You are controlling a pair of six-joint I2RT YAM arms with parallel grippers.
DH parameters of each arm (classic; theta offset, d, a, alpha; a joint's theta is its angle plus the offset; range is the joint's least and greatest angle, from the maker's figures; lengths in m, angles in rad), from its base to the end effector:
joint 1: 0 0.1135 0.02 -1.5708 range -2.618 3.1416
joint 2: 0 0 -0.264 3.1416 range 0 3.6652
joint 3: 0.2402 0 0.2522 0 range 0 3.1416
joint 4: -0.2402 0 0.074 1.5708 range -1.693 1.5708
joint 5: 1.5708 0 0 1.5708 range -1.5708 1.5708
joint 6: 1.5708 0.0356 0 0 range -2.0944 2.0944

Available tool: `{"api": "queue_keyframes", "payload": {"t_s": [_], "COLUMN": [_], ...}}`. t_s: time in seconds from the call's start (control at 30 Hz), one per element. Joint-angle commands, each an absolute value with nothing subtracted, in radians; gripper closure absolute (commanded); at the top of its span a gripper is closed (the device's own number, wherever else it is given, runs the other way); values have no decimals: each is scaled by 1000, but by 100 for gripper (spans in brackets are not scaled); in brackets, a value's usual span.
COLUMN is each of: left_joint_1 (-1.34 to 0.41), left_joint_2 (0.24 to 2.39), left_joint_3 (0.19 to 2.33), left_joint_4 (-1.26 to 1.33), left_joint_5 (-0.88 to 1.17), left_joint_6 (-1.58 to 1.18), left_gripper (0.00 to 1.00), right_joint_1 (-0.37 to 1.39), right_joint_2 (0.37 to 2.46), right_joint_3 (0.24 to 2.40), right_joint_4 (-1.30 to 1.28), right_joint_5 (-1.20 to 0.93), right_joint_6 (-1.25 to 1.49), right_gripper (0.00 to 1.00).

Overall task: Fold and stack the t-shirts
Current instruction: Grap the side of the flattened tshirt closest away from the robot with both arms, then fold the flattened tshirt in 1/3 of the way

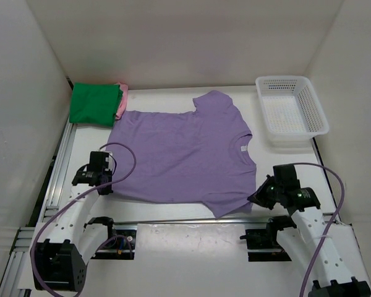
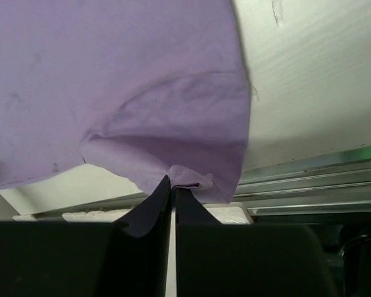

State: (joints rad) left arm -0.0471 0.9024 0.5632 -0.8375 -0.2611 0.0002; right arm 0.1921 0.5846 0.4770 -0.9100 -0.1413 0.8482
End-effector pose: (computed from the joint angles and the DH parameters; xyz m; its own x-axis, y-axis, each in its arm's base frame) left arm 0.1492 0.0022 0.1957 -0.9223 0.0437 -0.3839 -0.0533 0.9697 0.2384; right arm 0.1043 0.0254 0.1996 -0.7486 0.6109 -0.2576 0.4534 0.7552 0.4734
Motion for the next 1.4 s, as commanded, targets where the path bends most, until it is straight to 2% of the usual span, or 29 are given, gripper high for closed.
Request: {"api": "queue_keyframes", "payload": {"t_s": [0.0, 0.07, 0.2, 0.33, 0.57, 1.03, 1.2, 1.3, 1.33, 1.37], "left_joint_1": [-14, 0, 0, 9, 9, 9, 9, 9, 9, 20], "left_joint_2": [900, 917, 1053, 1302, 1589, 1718, 1749, 1770, 1785, 1795], "left_joint_3": [618, 673, 822, 994, 1158, 1229, 1229, 1253, 1264, 1293], "left_joint_4": [-845, -836, -789, -730, -680, -670, -670, -670, -670, -670], "left_joint_5": [-223, -184, -143, -170, -264, -319, -319, -348, -360, -379], "left_joint_6": [0, 0, 0, 0, 0, 0, 0, 0, 0, 0], "left_gripper": [90, 90, 88, 90, 90, 90, 76, 70, 55, 49], "right_joint_1": [196, 187, 169, 179, 179, 146, 146, 146, 146, 146], "right_joint_2": [613, 658, 924, 1205, 1535, 1836, 1908, 1951, 1951, 1960], "right_joint_3": [604, 679, 820, 966, 1230, 1476, 1549, 1617, 1635, 1649], "right_joint_4": [-908, -868, -694, -576, -552, -571, -609, -653, -664, -664], "right_joint_5": [-46, 1, -12, -12, 17, -38, -25, -6, -6, 3], "right_joint_6": [790, 750, 680, 608, 463, 380, 371, 362, 362, 362], "right_gripper": [100, 100, 100, 100, 100, 100, 100, 82, 77, 71]}}
